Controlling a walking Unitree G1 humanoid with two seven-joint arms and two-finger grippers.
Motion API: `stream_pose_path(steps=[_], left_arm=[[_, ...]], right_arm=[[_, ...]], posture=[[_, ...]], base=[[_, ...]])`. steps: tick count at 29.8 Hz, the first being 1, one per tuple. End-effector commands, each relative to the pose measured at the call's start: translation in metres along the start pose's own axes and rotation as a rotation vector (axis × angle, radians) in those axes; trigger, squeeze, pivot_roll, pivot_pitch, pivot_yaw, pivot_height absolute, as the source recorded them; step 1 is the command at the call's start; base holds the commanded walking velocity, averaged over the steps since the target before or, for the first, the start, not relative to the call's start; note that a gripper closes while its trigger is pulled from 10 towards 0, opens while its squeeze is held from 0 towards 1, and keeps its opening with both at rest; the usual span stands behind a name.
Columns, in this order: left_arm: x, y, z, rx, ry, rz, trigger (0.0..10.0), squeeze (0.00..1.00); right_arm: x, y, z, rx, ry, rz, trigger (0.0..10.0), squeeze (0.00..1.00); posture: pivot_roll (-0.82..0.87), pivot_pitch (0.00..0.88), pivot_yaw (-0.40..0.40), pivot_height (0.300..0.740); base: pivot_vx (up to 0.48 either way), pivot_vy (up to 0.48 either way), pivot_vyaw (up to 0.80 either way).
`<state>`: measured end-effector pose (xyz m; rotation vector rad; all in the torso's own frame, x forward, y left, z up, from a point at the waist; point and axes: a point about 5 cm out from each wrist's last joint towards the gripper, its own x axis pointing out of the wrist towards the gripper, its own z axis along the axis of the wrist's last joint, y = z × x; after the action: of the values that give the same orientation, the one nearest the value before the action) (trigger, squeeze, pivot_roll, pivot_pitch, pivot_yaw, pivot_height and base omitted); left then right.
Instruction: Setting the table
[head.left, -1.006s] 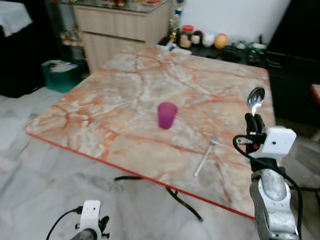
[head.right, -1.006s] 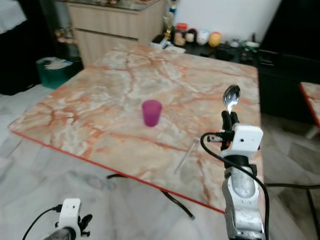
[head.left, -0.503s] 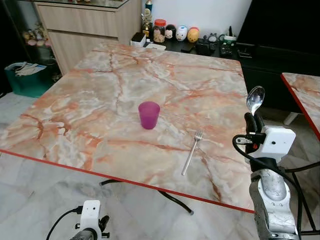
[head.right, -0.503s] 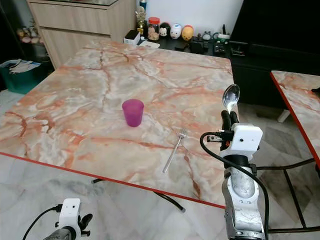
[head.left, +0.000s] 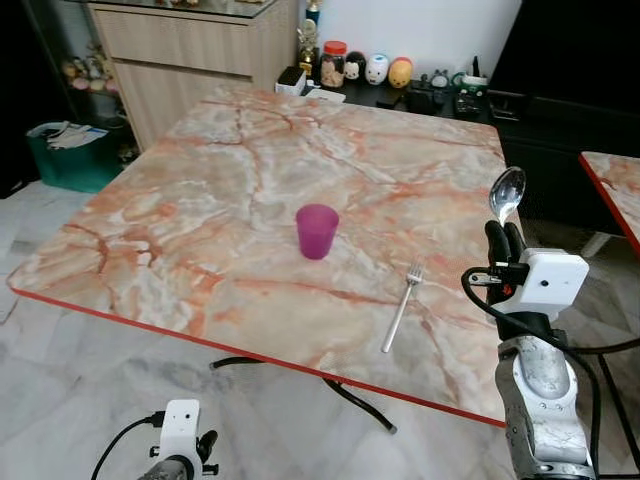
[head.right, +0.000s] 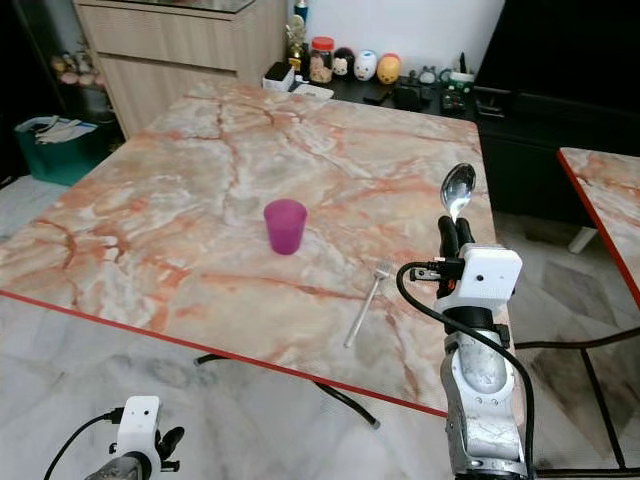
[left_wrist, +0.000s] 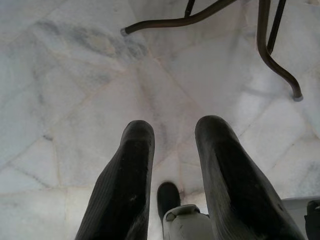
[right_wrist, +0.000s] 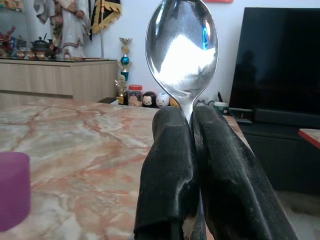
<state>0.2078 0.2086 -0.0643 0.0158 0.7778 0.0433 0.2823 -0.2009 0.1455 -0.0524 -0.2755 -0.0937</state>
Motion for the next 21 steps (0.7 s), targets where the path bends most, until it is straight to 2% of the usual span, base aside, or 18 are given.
stream_pose_path(steps=[1,7,10,12,21], left_arm=[[-0.0001,-0.002,-0.0006,0.002,-0.003,-0.008,10.0,0.0],[-0.0001,-0.0032,-0.0008,0.002,-0.005,-0.011,10.0,0.0],[-0.0001,-0.0036,-0.0006,0.003,-0.006,-0.012,10.0,0.0],[0.0,-0.0038,-0.0005,0.002,-0.007,-0.013,10.0,0.0],[0.0002,-0.0049,0.0002,-0.002,-0.012,-0.018,10.0,0.0]], right_arm=[[0.0037,-0.003,0.0019,0.005,-0.012,-0.013,10.0,0.0],[0.0057,-0.0047,0.0013,0.011,-0.003,-0.028,10.0,0.0],[0.0065,-0.0053,0.0007,0.031,0.002,-0.038,10.0,0.0],[0.0067,-0.0056,0.0026,0.009,-0.015,-0.03,10.0,0.0],[0.0068,-0.0059,0.0024,0.005,-0.019,-0.035,10.0,0.0]], posture=[[0.03,0.0,-0.05,0.727],[0.03,0.0,-0.051,0.727],[0.03,0.0,-0.051,0.727],[0.03,0.0,-0.051,0.727],[0.03,0.0,-0.051,0.727]], base=[[0.0,0.0,0.0],[0.0,0.0,0.0],[0.0,0.0,-0.63],[0.0,0.0,-0.63],[0.0,-0.245,0.0]])
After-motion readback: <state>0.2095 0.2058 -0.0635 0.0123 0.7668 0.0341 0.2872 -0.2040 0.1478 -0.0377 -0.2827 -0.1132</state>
